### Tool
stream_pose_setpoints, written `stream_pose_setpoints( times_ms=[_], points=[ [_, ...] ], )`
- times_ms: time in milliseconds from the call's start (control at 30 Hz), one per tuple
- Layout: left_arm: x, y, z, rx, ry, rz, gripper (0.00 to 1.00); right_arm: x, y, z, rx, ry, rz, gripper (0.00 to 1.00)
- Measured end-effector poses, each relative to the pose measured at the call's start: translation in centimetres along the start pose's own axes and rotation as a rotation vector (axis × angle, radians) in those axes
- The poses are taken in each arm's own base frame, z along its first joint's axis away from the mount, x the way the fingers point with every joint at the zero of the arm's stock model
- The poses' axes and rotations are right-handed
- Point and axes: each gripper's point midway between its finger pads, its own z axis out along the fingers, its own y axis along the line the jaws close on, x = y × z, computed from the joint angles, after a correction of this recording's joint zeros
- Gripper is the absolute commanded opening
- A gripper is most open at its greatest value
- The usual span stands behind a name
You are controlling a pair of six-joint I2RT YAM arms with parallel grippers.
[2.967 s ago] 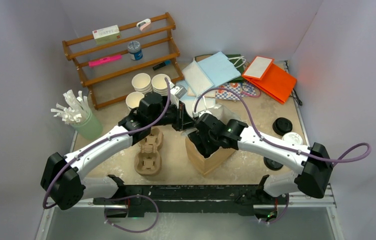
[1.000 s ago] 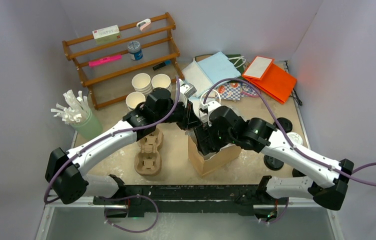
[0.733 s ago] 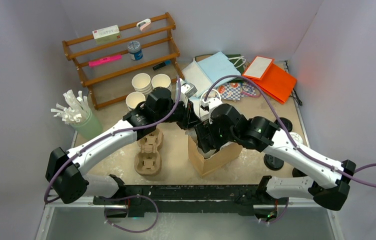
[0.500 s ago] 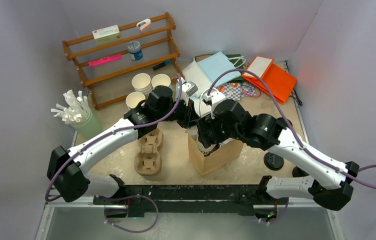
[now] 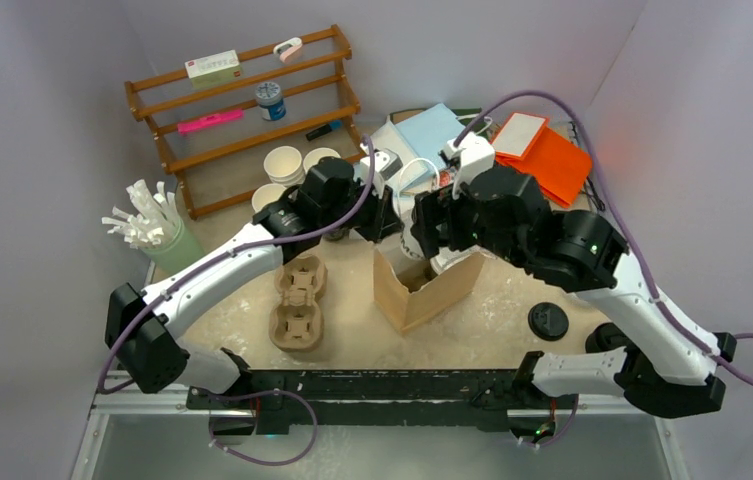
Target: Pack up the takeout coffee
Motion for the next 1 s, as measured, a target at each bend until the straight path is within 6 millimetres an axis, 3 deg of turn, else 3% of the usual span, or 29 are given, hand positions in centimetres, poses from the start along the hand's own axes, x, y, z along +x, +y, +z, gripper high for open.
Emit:
stream_pose_setpoints(
  times_ms=[233,367,600,800,900,1000],
  points=[
    [-2.4,1.4,0.6,-0.084,-0.024,0.055,0.02,-7.6,-0.2,-2.9,0.016,-0.199,-0.01,0.87],
    [-3.0,2.2,1.2,-0.12,-0.029,0.071,0.05,-9.2,0.0,-3.5,0.008,-0.241,-0.006,0.85],
    [-3.5,4.1,1.3,-0.202,-0.037,0.076,0.05,-6.9,1.7,-4.1,-0.109,-0.149,-0.012,0.84],
    [-5.9,6.3,1.7,-0.278,-0.076,0.086,0.14,-3.9,4.3,-5.0,-0.285,-0.052,-0.007,0.77],
    [-7.0,6.6,2.1,-0.284,-0.099,0.089,0.23,-1.7,4.9,-4.3,-0.326,0.007,-0.016,0.77],
    [-7.5,6.5,2.1,-0.281,-0.116,0.092,0.44,0.9,5.3,-2.7,-0.34,0.073,-0.025,0.76]
  ],
)
